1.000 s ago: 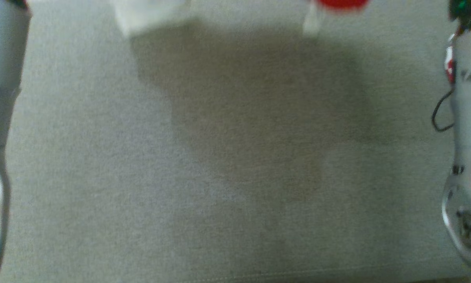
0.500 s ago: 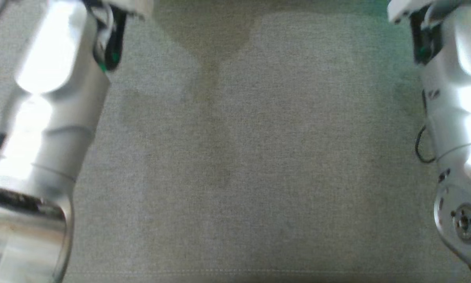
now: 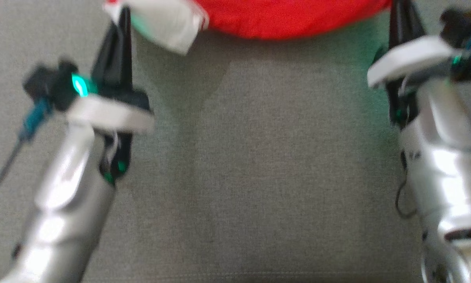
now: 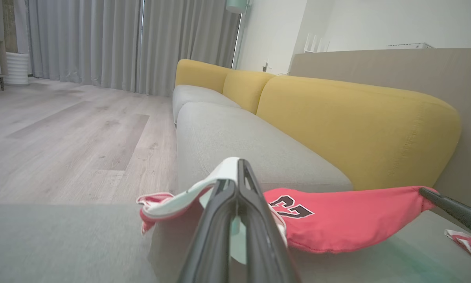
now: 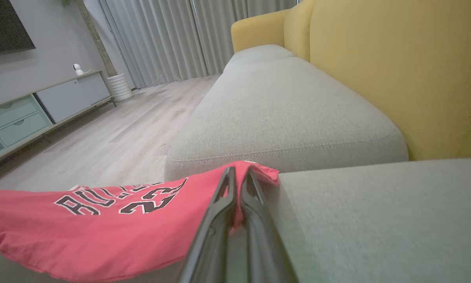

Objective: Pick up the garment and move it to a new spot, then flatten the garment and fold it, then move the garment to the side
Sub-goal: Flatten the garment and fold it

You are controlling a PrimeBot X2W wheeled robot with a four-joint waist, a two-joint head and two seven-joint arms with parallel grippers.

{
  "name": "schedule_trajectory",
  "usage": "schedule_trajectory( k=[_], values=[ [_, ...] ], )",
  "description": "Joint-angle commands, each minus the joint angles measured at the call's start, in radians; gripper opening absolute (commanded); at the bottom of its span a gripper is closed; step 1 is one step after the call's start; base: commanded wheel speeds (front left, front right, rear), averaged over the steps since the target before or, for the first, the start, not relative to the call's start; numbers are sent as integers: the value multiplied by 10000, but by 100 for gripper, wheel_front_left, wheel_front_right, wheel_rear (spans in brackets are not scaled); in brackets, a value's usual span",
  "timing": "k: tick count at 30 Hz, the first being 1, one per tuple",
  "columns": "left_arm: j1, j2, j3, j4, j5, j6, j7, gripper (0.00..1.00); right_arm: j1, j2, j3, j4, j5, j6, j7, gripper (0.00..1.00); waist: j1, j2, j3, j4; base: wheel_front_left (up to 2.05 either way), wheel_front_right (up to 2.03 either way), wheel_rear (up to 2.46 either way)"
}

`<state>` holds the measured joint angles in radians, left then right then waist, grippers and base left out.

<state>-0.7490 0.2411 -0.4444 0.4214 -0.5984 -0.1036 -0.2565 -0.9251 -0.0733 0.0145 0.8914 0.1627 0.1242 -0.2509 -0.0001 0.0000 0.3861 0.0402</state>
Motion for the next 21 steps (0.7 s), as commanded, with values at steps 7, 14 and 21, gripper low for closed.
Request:
schedule_trajectory(
  k=[7,14,21],
  values=[
    [3452,759,516,-2702,-455,828,105,0,2792,230,682,-1634,1154,65,-107,0,1,0,-1860,-62,0,0,0],
    [6717,1225,521,-5032,-805,1954,647,0,5814,230,472,-3277,1582,65,-1,0,1,0,-3386,20,0,0,0],
    [8995,1864,450,-6979,-840,2843,1298,0,8669,230,-32,-5881,1667,65,1129,0,1,0,-4093,129,0,0,0]
  ],
)
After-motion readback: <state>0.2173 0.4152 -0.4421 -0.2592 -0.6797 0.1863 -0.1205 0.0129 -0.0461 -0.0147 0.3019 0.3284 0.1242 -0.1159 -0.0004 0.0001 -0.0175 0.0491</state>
